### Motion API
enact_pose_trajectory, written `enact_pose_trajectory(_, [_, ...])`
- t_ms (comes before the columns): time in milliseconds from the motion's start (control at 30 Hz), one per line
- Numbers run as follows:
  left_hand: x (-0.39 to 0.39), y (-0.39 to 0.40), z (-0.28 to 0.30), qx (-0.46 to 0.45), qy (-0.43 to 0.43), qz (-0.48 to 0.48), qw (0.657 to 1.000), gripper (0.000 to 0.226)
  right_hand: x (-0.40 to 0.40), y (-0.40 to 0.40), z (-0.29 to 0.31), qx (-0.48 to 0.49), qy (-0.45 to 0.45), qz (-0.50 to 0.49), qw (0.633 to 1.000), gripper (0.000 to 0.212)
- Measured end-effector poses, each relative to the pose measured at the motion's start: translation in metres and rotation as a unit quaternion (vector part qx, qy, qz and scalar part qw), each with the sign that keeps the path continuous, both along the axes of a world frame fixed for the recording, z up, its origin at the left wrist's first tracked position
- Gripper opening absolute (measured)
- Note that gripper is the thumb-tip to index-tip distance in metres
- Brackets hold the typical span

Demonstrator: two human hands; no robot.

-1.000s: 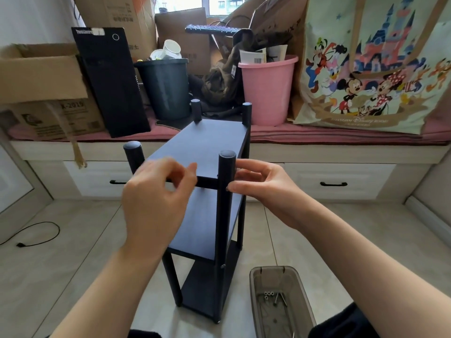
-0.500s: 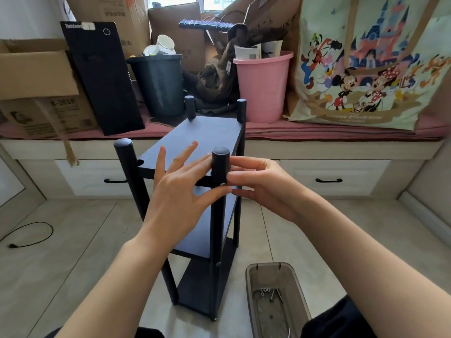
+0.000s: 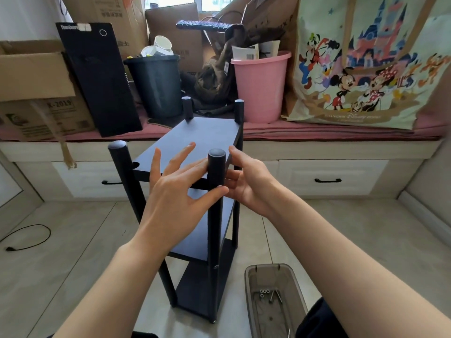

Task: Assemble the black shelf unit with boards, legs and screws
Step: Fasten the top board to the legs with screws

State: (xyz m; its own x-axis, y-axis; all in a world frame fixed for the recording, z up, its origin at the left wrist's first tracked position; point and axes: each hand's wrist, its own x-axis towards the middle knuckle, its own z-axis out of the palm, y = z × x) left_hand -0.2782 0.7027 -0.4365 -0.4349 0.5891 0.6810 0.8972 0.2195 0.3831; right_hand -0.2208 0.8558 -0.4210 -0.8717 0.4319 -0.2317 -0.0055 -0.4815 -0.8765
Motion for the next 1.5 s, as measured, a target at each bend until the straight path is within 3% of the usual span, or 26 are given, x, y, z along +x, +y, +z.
enact_pose_trajectory(200, [-0.001, 0.000, 0.000, 0.003, 0.007, 0.001, 1.000, 0.050, -0.019, -0.011, 0.002, -0.039, 0.047, -0.049, 0.997, 0.041])
enact_pose_trajectory(733, [-0.002, -0.001, 0.000, -0.015, 0.018, 0.018, 1.000, 0.055, -0.028, -0.012, -0.001, 0.006, 0.082, -0.078, 0.993, 0.005])
enact_pose_trajectory(1133, [-0.001, 0.000, 0.003, -0.016, 0.026, 0.017, 0.999, 0.053, -0.027, -0.012, 0.002, -0.031, 0.129, -0.075, 0.988, 0.012])
enact_pose_trajectory(1500, [-0.001, 0.001, 0.000, -0.009, 0.018, 0.009, 1.000, 0.057, -0.019, -0.014, 0.006, -0.044, 0.115, -0.038, 0.992, 0.040])
